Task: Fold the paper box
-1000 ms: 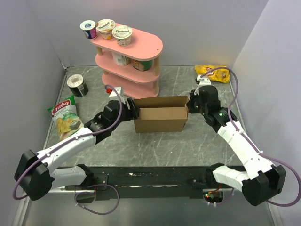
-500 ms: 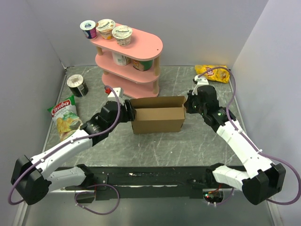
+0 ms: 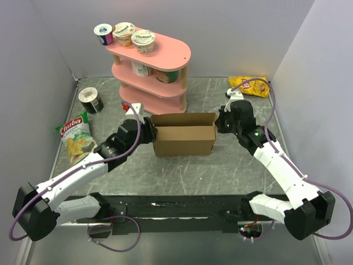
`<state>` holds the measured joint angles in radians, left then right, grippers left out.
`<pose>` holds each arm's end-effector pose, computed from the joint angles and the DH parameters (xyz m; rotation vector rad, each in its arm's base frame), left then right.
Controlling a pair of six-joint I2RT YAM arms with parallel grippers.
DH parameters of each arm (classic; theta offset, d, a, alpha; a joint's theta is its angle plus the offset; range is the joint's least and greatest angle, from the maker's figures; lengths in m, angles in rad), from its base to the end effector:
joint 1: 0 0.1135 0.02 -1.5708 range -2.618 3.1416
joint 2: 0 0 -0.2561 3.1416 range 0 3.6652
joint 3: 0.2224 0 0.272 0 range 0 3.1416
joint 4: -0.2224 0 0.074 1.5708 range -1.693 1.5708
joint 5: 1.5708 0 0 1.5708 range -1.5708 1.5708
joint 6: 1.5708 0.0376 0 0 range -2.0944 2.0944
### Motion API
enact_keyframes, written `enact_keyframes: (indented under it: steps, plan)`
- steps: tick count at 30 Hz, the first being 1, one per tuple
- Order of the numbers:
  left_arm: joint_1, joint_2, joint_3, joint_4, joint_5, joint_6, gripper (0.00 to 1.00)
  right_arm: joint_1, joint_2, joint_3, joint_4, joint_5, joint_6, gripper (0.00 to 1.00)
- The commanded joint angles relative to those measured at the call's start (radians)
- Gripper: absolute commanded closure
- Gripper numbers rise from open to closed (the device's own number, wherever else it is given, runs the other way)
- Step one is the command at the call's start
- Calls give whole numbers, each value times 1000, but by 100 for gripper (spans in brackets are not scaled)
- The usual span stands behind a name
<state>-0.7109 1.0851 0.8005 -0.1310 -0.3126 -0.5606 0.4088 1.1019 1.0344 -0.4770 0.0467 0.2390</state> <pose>0.2139 -0.1690 0.2788 -0.0544 2.0012 -0.5182 0.2470 0.1051 0.3261 -0.1529 2.1274 0.3353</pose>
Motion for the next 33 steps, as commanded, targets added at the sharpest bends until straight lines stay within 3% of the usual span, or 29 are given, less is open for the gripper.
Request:
enact_keyframes:
  steps: [1, 8, 33]
  plan:
    - [-1, 28, -14, 22, -11, 18, 60, 18, 4, 19, -9, -8, 17, 100]
    - [-1, 79, -35, 13, -13, -1, 79, 38, -7, 21, -15, 5, 19, 100]
    - [-22, 111, -60, 28, 15, -45, 81, 170, -56, -72, 64, 22, 164, 100]
